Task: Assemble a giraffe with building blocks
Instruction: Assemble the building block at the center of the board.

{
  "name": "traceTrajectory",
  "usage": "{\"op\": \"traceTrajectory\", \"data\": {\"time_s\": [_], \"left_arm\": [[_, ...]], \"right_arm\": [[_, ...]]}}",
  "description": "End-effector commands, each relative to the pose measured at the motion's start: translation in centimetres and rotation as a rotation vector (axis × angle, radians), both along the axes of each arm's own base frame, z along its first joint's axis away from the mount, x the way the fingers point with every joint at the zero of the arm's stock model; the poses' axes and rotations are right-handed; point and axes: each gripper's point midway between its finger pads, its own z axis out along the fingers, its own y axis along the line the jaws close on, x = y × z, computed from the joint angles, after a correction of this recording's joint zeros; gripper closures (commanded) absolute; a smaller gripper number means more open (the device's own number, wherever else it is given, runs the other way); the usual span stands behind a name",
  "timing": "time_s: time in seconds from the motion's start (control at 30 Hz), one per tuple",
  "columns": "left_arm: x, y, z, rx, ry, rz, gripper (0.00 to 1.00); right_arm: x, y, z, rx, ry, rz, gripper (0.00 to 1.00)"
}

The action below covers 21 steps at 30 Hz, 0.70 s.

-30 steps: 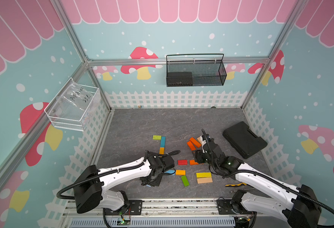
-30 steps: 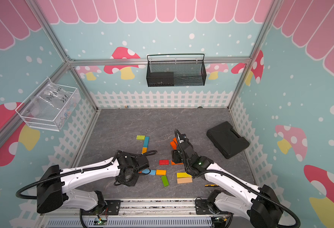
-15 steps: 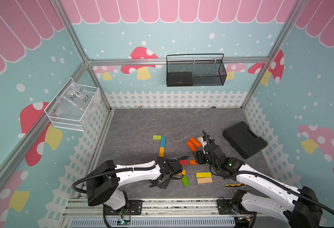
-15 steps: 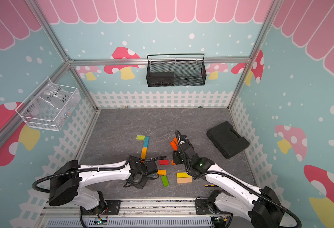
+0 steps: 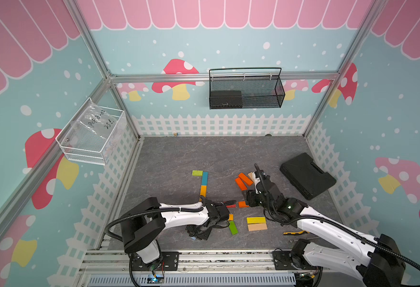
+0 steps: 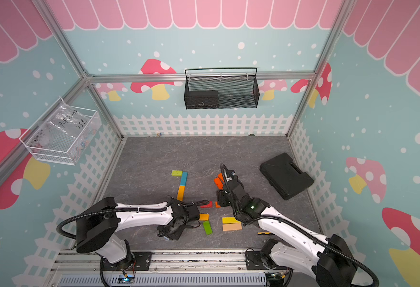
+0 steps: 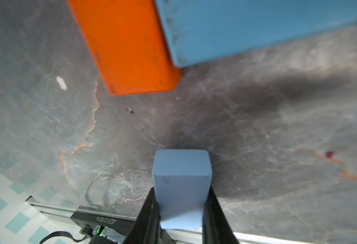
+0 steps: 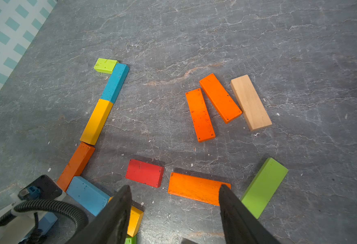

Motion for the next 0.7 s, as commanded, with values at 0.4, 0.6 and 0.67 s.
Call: {"op": "traceTrajectory", "data": {"time_s": [0.4,0.6,0.67], "left_arm": [[1.31,-0.2,-0.57,-0.019,0.016,0.042,0.72],[1.12,-0.26,-0.83,-0.026,0.041,0.052,0.64],[0.91,-0.22,-0.95,-0.023,0.052,0.052,0.62]], "right_arm": [[0.04,-0.67,-0.41,-0.009,0.008,-0.032,0.33],[0.02,-0.77,-0.37,-0.01,0.007,-0.036,0.33],[0.02,-0.78,-0.39,-0.01,0.008,-0.037,0.33]]}}
